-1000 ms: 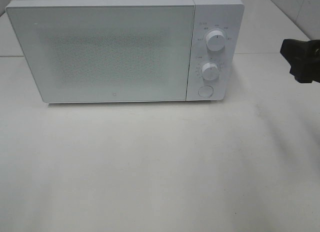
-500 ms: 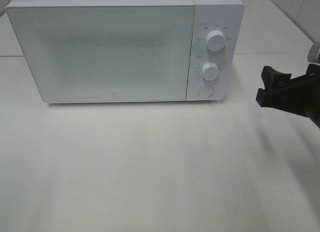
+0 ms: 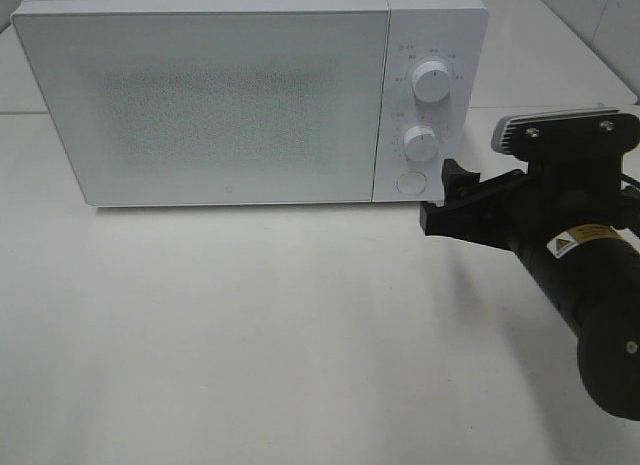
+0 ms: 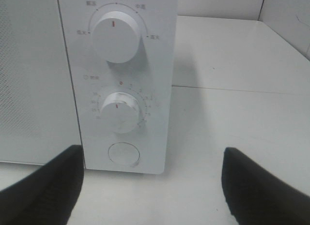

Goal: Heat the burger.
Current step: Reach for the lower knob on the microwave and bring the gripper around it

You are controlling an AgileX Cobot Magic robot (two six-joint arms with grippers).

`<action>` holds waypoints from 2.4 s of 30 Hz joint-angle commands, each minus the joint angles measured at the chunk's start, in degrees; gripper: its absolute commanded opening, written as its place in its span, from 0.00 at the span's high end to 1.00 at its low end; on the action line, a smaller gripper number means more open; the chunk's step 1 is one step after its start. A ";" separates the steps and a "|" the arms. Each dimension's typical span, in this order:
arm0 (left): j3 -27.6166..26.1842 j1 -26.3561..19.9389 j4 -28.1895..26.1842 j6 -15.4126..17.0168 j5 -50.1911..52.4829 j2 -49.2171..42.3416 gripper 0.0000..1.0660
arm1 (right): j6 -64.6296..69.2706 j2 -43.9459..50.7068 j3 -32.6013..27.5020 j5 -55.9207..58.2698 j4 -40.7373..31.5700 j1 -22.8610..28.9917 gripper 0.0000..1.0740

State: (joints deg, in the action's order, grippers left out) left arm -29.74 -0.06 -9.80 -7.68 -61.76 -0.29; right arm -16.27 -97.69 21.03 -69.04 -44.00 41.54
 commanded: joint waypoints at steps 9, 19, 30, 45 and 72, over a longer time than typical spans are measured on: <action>0.11 -0.11 -0.06 0.17 0.40 -1.32 0.06 | -4.13 -4.98 8.14 -3.15 -0.57 0.80 0.29; 0.11 -0.11 -0.06 0.17 0.40 -1.32 0.06 | -4.07 -11.29 15.41 -2.75 -0.40 -0.34 0.29; 0.11 -0.11 -0.06 0.17 0.40 -1.32 0.06 | -2.52 -16.39 21.77 -0.06 0.52 -3.61 0.29; 0.11 -0.11 -0.06 0.17 0.40 -0.97 0.06 | -2.01 -22.35 26.18 1.43 2.46 -6.25 0.29; 0.11 -0.11 -0.06 0.17 0.40 -0.97 0.06 | 0.80 -23.38 26.41 -6.13 4.35 -6.02 0.98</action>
State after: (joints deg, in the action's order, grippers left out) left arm -29.74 -0.06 -9.74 -7.68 -61.76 -0.29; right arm -15.99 -121.35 46.70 -68.07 -42.57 35.52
